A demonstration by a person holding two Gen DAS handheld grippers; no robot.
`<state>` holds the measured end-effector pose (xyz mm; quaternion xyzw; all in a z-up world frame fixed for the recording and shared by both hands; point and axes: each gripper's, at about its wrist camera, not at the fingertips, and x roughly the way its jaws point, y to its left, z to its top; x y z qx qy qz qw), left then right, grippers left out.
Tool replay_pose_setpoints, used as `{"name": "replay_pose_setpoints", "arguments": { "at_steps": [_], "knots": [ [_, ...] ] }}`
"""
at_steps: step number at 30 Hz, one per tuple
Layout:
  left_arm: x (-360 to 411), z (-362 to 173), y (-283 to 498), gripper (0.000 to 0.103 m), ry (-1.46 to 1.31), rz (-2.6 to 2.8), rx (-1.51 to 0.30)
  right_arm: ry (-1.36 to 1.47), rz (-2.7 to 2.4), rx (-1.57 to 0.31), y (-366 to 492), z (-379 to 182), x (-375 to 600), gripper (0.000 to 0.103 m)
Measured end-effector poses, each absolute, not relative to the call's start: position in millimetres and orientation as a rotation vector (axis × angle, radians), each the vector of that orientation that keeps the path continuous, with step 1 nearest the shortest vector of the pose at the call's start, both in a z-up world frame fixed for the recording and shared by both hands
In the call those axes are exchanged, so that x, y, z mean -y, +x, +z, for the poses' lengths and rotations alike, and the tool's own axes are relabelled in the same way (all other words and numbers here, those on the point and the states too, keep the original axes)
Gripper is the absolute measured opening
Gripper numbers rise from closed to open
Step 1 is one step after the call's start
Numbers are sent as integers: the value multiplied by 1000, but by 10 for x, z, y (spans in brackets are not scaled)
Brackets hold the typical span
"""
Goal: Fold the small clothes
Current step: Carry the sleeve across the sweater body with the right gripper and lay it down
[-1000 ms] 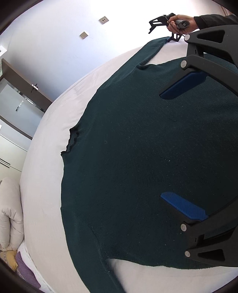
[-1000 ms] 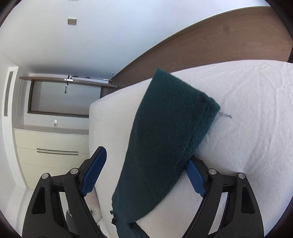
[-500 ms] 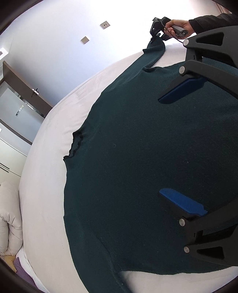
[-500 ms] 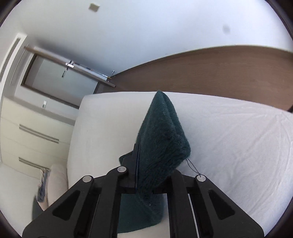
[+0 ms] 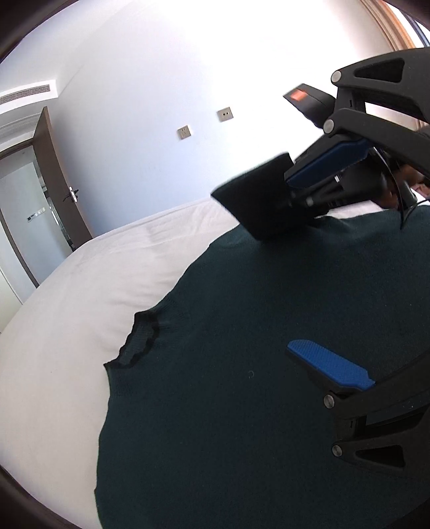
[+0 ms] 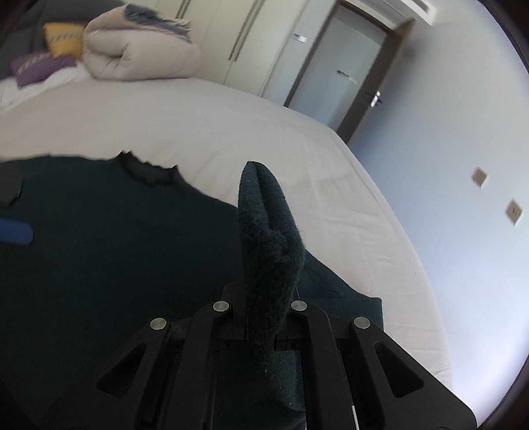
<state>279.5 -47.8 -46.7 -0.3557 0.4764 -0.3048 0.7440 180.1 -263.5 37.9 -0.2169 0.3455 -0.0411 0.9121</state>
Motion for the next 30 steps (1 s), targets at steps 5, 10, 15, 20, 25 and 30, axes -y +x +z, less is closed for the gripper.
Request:
{"name": "replay_pose_setpoints", "arguments": {
  "at_steps": [5, 10, 15, 20, 25, 30],
  "knots": [
    [490, -626, 2989, 101, -904, -737, -1092, -744, -69, -640, 1574, 3, 1957, 6],
    [625, -854, 3169, 101, -931, -756, -1197, -853, -70, -598, 1638, -166, 1858, 6],
    [908, -983, 3300, 49, -843, -781, -1314, -888, -45, -574, 1474, -318, 1581, 7],
    [856, -917, 3352, 8, -816, -770, -1301, -830, 10, -606, 1583, -254, 1677, 37],
    [518, -759, 3468, 7, -755, -732, -1247, -442, 54, -649, 1419, 236, 2337, 77],
    [133, -605, 3616, 7, -680, -623, -1194, 168, 55, -744, 1731, 441, 3533, 77]
  ]
}}
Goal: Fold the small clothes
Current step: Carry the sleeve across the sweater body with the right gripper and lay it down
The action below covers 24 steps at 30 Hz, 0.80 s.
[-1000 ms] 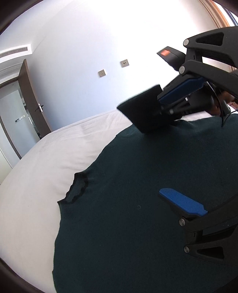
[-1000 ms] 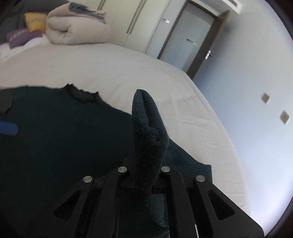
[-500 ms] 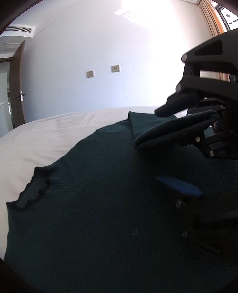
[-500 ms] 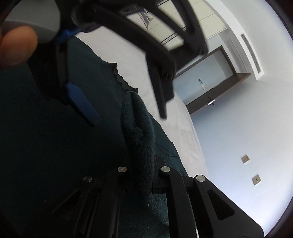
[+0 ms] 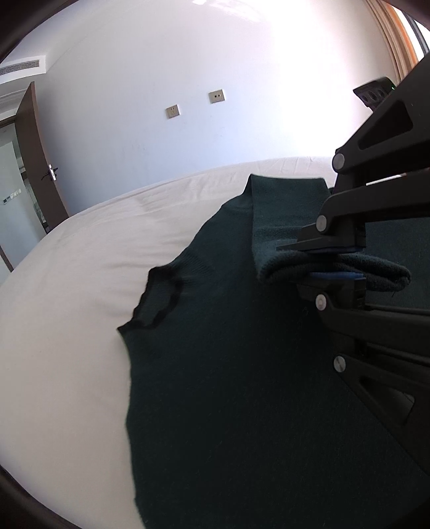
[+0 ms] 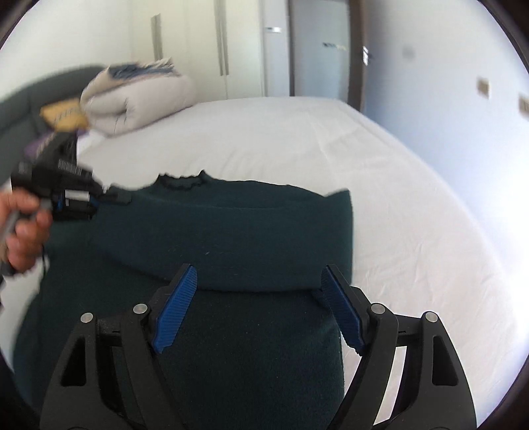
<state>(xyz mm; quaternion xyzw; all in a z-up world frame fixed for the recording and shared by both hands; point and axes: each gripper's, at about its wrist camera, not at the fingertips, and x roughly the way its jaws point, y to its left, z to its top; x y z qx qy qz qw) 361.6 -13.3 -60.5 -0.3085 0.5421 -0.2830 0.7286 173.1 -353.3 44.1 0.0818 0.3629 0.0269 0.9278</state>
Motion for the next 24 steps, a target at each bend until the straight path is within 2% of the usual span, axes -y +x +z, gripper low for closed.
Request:
{"name": "replay_pose_setpoints", "arguments": {
  "at_steps": [3, 7, 13, 24],
  "knots": [
    [1, -572, 3698, 7, -613, -564, -1173, 479, 21, -760, 1891, 374, 4213, 77],
    [-175, -670, 3715, 7, -614, -518, -1165, 619, -6, -738, 1944, 203, 4746, 77],
    [-422, -772, 3705, 7, -635, -470, -1162, 674, 73, -732, 1765, 425, 4812, 77],
    [-462, -864, 3523, 7, -575, -427, -1152, 829, 240, -847, 2665, 102, 4419, 77]
  ]
}}
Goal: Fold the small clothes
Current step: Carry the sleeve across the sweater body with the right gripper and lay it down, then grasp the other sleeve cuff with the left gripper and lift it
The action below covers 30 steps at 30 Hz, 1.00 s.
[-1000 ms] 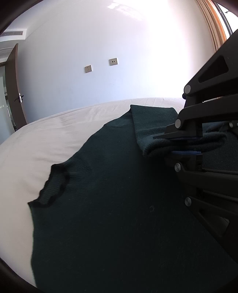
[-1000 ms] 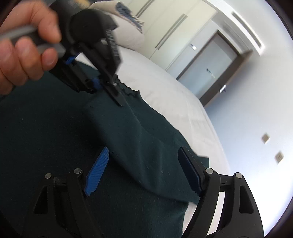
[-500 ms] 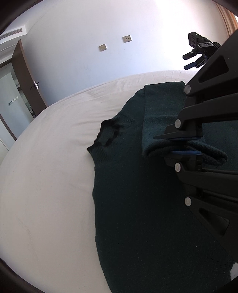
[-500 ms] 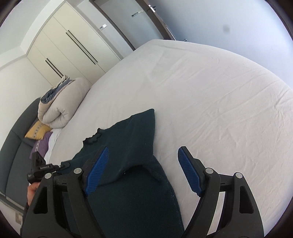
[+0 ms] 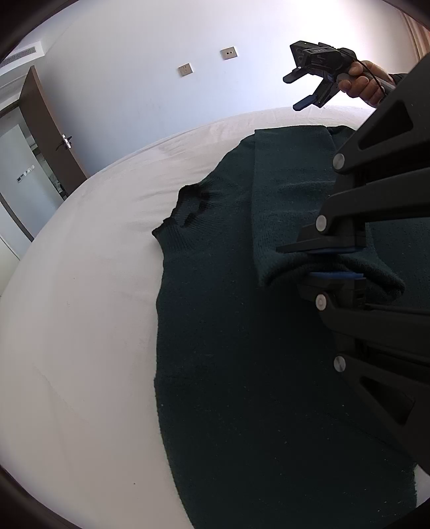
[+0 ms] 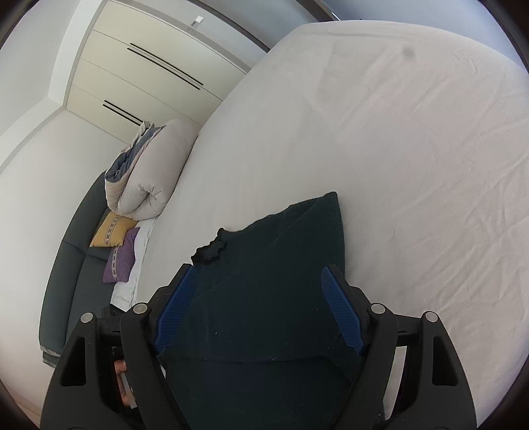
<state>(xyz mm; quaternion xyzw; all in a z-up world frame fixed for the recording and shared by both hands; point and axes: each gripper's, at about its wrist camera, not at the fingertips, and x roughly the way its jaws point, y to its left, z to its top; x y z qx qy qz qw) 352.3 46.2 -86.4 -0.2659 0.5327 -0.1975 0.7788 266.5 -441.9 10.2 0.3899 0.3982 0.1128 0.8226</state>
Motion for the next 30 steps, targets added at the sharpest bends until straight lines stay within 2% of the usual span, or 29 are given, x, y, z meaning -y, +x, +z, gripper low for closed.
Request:
{"name": "replay_pose_setpoints", "arguments": {
  "at_steps": [7, 15, 17, 19, 27, 28, 30],
  "knots": [
    [-554, -1037, 3510, 9, -616, -399, -1163, 851, 271, -888, 2778, -210, 4264, 77],
    [-579, -1129, 3558, 9, -630, -400, -1131, 959, 342, -906, 3308, -407, 4254, 77],
    [-593, -1136, 3578, 12, -631, -402, -1122, 976, 351, -923, 3441, -486, 4228, 77],
    [-632, -1166, 3575, 13, -639, -405, -1114, 995, 354, -974, 3533, -697, 4185, 77],
    [-694, -1184, 3504, 13, -659, -421, -1073, 1031, 452, -965, 3005, -801, 4067, 77],
    [-721, -1165, 3466, 17, -672, -411, -1066, 1017, 455, -972, 2899, -797, 4045, 77],
    [-834, -1071, 3337, 34, -693, -366, -1038, 998, 462, -995, 2701, -803, 4005, 77]
  ]
}}
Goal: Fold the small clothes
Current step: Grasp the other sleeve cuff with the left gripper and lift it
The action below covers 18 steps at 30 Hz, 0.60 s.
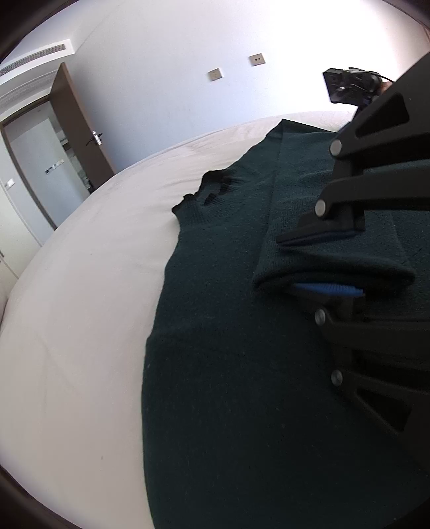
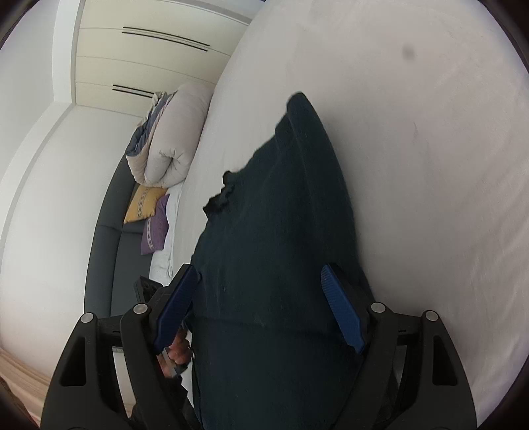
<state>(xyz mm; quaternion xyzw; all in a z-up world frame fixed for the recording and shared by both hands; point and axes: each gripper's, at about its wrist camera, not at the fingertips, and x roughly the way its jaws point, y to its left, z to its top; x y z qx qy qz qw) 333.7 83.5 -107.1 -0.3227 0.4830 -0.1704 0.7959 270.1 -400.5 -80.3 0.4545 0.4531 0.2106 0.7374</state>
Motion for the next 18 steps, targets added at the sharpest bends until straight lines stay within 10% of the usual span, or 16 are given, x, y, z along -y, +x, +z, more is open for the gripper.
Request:
{"name": "replay_pose_setpoints", "arguments": {
  "at_steps": [2, 4, 18],
  "knots": [
    [-1000, -865, 3098, 75, -716, -323, -968, 998, 438, -987, 2469, -726, 4001, 77],
    [-1246, -659, 2753, 90, -740, -269, -875, 1011, 426, -975, 2257, -598, 3994, 79],
    [-3955, -1223, 515, 87, -1469, 182, -449, 1035, 519, -899, 979, 68, 3210, 79]
  ]
}}
